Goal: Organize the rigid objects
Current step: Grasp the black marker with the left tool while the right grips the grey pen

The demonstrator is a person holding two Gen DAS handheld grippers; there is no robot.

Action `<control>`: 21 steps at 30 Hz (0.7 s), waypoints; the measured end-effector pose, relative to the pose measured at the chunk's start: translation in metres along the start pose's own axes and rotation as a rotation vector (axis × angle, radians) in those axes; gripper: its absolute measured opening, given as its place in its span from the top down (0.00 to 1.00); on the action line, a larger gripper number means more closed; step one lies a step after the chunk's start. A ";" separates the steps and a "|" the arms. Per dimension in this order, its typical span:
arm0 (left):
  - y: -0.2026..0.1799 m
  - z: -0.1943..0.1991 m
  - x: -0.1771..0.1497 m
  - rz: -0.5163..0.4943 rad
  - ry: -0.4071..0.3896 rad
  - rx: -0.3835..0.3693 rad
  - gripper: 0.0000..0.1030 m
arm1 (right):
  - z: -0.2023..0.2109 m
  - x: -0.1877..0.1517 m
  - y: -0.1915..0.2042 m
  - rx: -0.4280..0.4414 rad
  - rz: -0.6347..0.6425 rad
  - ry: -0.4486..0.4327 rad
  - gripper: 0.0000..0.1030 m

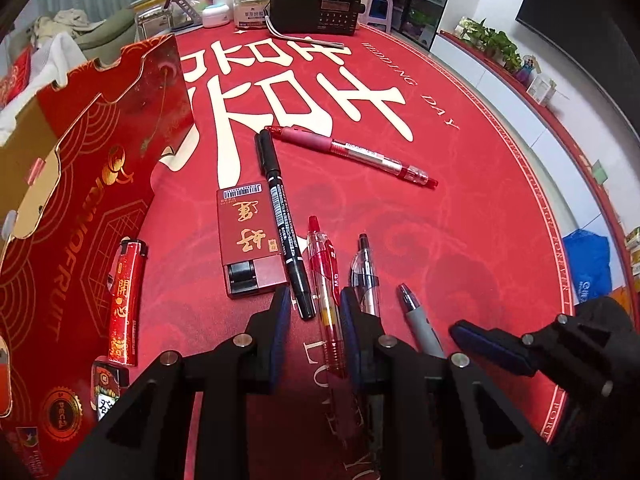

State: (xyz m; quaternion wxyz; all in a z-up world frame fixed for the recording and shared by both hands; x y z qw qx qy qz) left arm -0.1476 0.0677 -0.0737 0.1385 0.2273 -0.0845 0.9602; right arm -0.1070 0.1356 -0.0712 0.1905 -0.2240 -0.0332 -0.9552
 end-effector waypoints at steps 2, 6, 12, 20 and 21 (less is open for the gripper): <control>-0.002 -0.001 -0.001 -0.025 -0.008 0.026 0.74 | 0.001 -0.002 -0.005 0.020 -0.022 0.009 0.88; -0.002 -0.001 0.000 -0.018 -0.020 0.057 0.73 | 0.001 -0.004 -0.001 -0.029 0.034 -0.029 0.88; -0.002 0.000 -0.003 -0.018 -0.014 0.066 0.78 | 0.001 -0.003 -0.001 0.008 0.038 -0.039 0.88; 0.003 0.023 -0.041 0.086 -0.033 0.011 0.83 | 0.012 -0.021 0.005 0.114 -0.018 -0.002 0.88; 0.005 0.028 -0.045 0.097 -0.042 0.013 0.85 | 0.015 -0.023 0.005 0.101 -0.011 -0.014 0.88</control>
Point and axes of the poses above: each gripper's, at about its wrist camera, not at the fingertips, and z roughly against the way its jaws point, y to its left, x to its top, the point moved 10 cm from there along -z, roughly the way its jaws point, and after that the axes turned 2 degrees about z, right-handed, at the moved point
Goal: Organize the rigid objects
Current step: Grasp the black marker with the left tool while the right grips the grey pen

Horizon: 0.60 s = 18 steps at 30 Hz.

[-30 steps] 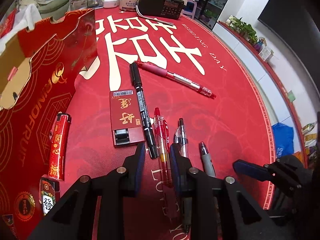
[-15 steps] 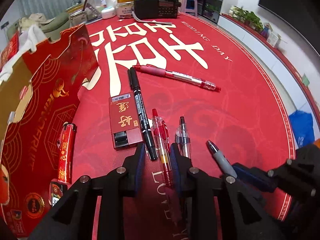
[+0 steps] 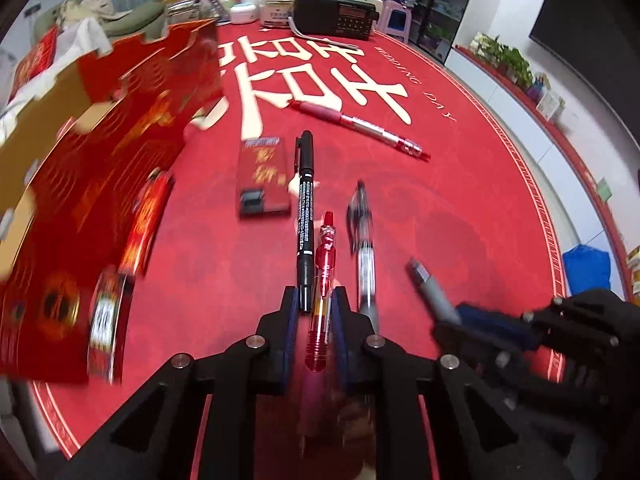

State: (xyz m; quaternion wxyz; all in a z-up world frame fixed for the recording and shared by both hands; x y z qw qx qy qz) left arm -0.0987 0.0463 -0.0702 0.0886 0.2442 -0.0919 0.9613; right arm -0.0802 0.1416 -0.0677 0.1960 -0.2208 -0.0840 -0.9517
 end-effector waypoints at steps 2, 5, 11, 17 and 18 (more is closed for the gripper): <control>0.003 0.011 -0.004 0.020 -0.019 -0.007 0.94 | 0.005 -0.001 -0.001 0.006 -0.008 -0.011 0.88; 0.002 0.028 -0.009 0.039 -0.051 -0.014 0.94 | 0.009 -0.003 -0.003 0.017 -0.018 -0.015 0.88; -0.003 0.023 -0.023 0.026 -0.008 -0.012 0.93 | 0.003 -0.011 -0.001 0.012 -0.004 0.012 0.88; 0.006 0.028 -0.021 0.076 0.004 -0.036 0.93 | 0.003 -0.012 -0.001 0.018 0.007 -0.003 0.88; 0.007 0.030 -0.021 0.082 -0.002 -0.043 0.93 | 0.003 -0.011 -0.001 0.020 0.007 -0.005 0.88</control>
Point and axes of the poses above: each gripper's, at about its wrist camera, not at the fingertips, and z roughly against the way its jaws point, y to its left, x to its top, the point moved 10 cm from there along -z, roughly the way its jaws point, and after that the axes turned 2 degrees about z, right-handed, at the moved point
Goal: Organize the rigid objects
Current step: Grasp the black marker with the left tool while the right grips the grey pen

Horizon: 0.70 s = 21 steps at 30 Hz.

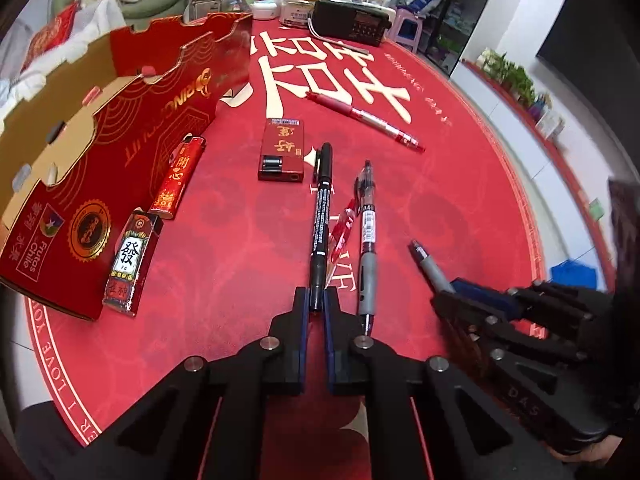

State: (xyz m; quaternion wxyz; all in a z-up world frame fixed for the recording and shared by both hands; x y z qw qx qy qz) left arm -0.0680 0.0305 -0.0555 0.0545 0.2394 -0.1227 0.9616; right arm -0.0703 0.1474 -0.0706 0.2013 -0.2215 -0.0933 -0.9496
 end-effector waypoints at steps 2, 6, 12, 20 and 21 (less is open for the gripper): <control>0.000 0.004 0.003 -0.007 0.002 -0.004 0.91 | 0.000 0.000 0.000 0.006 -0.005 -0.003 0.88; -0.003 0.013 0.013 -0.040 -0.020 0.004 0.45 | -0.001 0.002 -0.001 0.016 -0.012 -0.012 0.88; -0.003 -0.016 0.038 -0.058 0.021 0.041 0.57 | 0.000 0.002 -0.002 0.032 -0.020 -0.017 0.88; -0.004 -0.050 0.047 -0.110 0.085 0.088 0.79 | 0.000 0.002 -0.002 0.043 -0.024 -0.023 0.88; -0.007 -0.052 0.047 -0.147 0.094 0.110 0.79 | 0.000 0.002 -0.003 0.045 -0.025 -0.025 0.88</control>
Point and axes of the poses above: each gripper's, at about its wrist camera, not at the fingertips, and z roughly against the way its jaws point, y to its left, x to its top, the point moved 10 cm from there along -z, roughly the way its jaws point, and after that the axes turned 2 degrees about z, right-handed, at the moved point
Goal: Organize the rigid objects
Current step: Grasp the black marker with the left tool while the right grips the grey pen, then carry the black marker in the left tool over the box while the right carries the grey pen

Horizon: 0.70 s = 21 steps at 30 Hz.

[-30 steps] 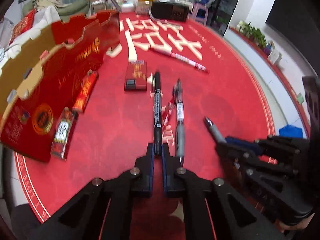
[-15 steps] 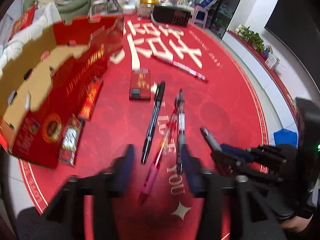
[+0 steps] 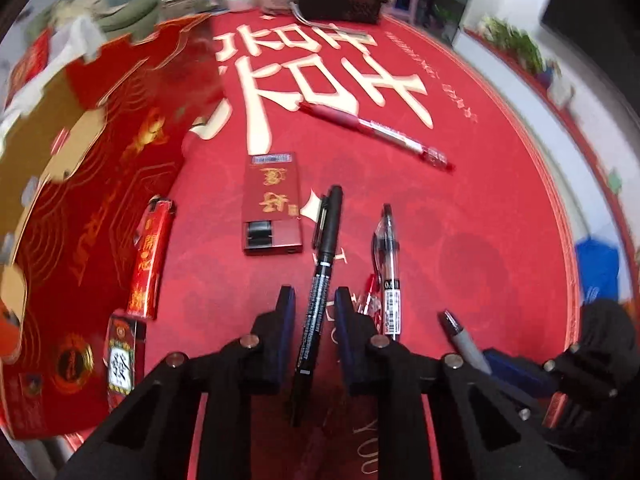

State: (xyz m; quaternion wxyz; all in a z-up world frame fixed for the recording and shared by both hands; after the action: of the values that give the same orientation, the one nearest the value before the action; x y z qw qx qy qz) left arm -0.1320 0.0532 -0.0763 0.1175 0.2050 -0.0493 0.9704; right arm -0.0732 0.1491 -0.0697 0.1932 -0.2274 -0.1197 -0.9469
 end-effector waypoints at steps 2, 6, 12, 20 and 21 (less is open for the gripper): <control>-0.003 -0.003 0.003 -0.037 0.006 0.023 0.79 | 0.000 0.001 0.000 0.001 -0.003 -0.002 0.88; -0.002 -0.003 0.005 -0.014 0.013 0.009 0.92 | 0.000 0.001 0.000 0.006 -0.004 0.000 0.88; 0.000 0.019 -0.031 0.063 -0.022 -0.018 0.92 | 0.004 0.001 -0.004 0.004 -0.026 -0.016 0.88; 0.016 0.035 -0.073 0.160 -0.028 -0.009 0.91 | -0.002 0.000 0.011 0.017 0.017 -0.005 0.88; 0.016 0.035 -0.073 0.160 -0.029 -0.010 0.91 | -0.004 -0.001 0.010 0.022 0.010 -0.001 0.88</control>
State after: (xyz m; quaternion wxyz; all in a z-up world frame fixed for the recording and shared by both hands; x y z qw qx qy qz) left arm -0.0576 0.0179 -0.0747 0.0399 0.2138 -0.0723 0.9734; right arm -0.0696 0.1388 -0.0727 0.2004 -0.2264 -0.1290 -0.9444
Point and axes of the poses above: each gripper's, at about its wrist camera, not at the fingertips, and z roughly against the way its jaws point, y to its left, x to its top, the point moved 10 cm from there along -z, roughly the way its jaws point, and after that the axes turned 2 degrees about z, right-handed, at the moved point
